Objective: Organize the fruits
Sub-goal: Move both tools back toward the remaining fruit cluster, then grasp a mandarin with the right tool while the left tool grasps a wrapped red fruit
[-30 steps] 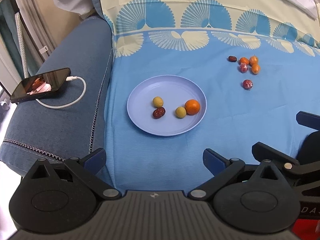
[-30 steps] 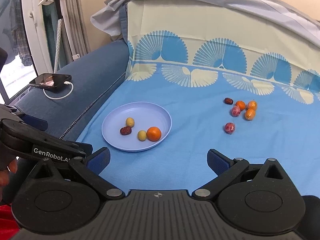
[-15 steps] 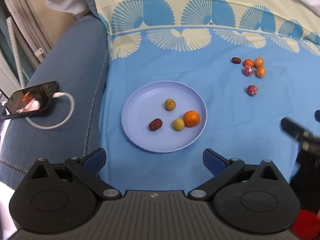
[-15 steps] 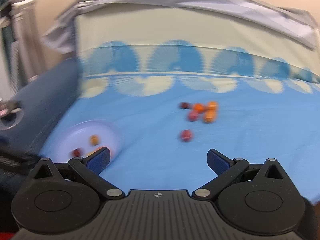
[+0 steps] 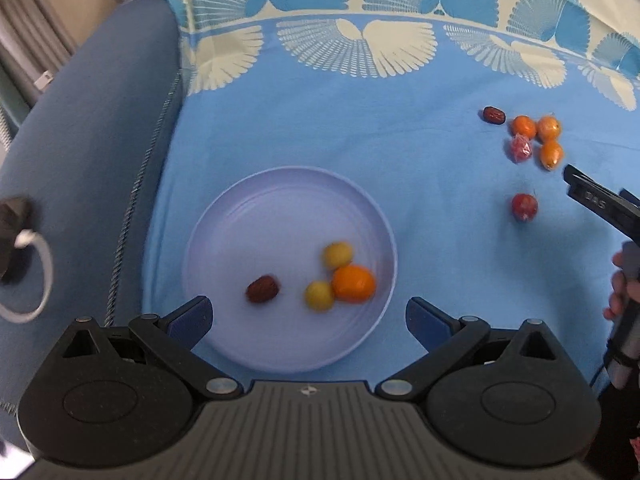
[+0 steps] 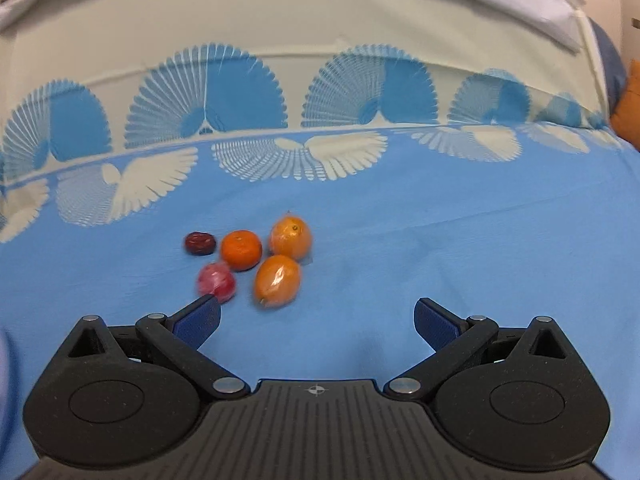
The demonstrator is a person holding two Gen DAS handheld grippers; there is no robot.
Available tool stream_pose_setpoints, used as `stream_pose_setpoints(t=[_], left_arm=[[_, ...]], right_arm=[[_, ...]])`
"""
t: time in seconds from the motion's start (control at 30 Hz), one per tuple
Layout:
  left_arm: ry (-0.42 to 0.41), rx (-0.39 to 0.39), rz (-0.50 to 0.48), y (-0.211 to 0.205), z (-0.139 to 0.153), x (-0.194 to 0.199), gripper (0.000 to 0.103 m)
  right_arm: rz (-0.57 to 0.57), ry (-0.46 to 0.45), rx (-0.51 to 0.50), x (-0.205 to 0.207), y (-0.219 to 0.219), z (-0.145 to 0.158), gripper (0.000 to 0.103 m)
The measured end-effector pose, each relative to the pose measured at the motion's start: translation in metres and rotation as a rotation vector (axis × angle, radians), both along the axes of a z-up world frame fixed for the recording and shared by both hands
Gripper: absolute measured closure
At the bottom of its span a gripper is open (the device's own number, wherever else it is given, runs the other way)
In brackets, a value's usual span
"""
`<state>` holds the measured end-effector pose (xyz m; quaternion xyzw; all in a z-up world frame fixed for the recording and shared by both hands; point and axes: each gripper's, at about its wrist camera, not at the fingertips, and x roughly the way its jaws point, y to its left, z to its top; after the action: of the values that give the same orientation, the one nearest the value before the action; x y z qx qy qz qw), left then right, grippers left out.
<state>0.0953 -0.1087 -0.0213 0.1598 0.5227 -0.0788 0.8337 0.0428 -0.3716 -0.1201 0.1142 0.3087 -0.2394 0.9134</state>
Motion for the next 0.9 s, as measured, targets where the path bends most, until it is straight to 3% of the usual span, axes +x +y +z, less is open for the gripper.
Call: stream_pose_setpoints(t=[0.23, 0.27, 0.3, 0.33, 0.37, 0.43, 0.57, 0.67, 0.73, 0.9], left_arm=[[0.006, 0.013, -0.040, -0.052, -0.023, 0.045, 0.000], [0.006, 0.008, -0.052, -0.060, -0.026, 0.050, 0.000], [0.006, 0.000, -0.062, -0.069, -0.029, 0.057, 0.000], [0.005, -0.010, -0.071, -0.076, -0.032, 0.062, 0.000], [-0.001, -0.020, -0.083, -0.086, -0.034, 0.067, 0.000], [-0.017, -0.042, -0.121, -0.109, -0.038, 0.077, 0.000], [-0.032, -0.106, -0.222, -0.159, -0.048, 0.090, 0.000], [0.000, -0.160, -0.281, -0.194, -0.066, 0.096, 0.000], [0.027, -0.170, -0.299, -0.215, -0.080, 0.102, 0.000], [0.060, -0.135, -0.301, -0.244, -0.108, 0.116, 0.000]], right_arm=[[0.055, 0.034, -0.072, 0.050, -0.014, -0.032, 0.001], [0.049, 0.032, -0.083, 0.051, -0.017, -0.034, 0.005], [0.045, 0.038, -0.089, 0.052, -0.021, -0.036, 0.011], [0.046, 0.037, -0.063, 0.050, -0.028, -0.036, 0.036], [0.048, 0.026, -0.018, 0.048, -0.035, -0.035, 0.050], [0.021, 0.019, 0.007, 0.042, -0.047, -0.030, 0.067], [-0.147, 0.028, -0.047, 0.025, -0.077, -0.023, 0.067], [-0.222, 0.041, 0.014, 0.018, -0.101, -0.029, 0.066], [-0.236, 0.029, 0.047, 0.019, -0.106, -0.033, 0.064], [-0.213, 0.040, 0.012, 0.027, -0.099, -0.037, 0.060]])
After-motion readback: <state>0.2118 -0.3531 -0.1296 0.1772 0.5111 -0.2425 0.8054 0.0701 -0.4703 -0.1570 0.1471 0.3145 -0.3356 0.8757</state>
